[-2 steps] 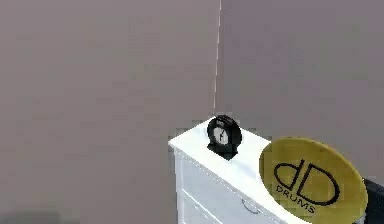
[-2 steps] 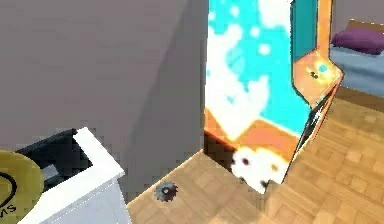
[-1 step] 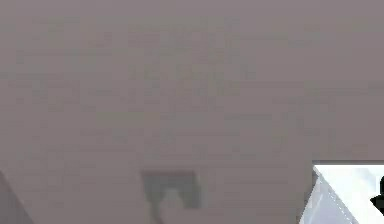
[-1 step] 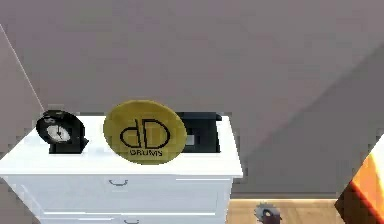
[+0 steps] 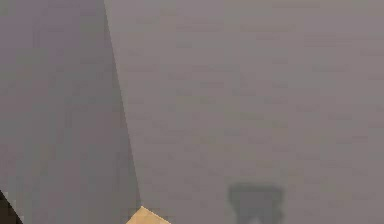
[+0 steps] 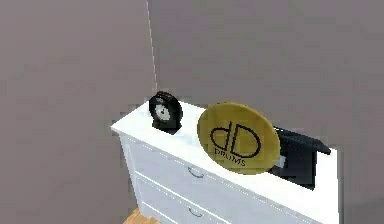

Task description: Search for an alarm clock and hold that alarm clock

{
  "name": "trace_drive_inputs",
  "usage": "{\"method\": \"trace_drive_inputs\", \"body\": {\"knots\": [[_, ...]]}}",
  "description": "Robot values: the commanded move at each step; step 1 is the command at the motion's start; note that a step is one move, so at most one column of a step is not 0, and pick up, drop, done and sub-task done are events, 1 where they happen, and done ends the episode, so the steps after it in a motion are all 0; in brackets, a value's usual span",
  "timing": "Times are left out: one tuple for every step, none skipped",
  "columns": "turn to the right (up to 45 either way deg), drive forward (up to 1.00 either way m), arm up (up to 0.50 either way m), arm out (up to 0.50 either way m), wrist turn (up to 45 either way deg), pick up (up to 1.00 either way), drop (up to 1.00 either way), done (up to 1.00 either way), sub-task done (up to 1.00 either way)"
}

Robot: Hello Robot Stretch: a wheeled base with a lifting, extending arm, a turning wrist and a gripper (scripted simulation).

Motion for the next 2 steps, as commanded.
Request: {"method": "trace_drive_inputs", "body": {"knots": [[0.0,0.00,0.50,0.00,0.0,0.00,0.00,0.00,0.00],[0.0,0.00,0.38,0.00,0.0,0.00,0.00,0.00,0.00]]}}
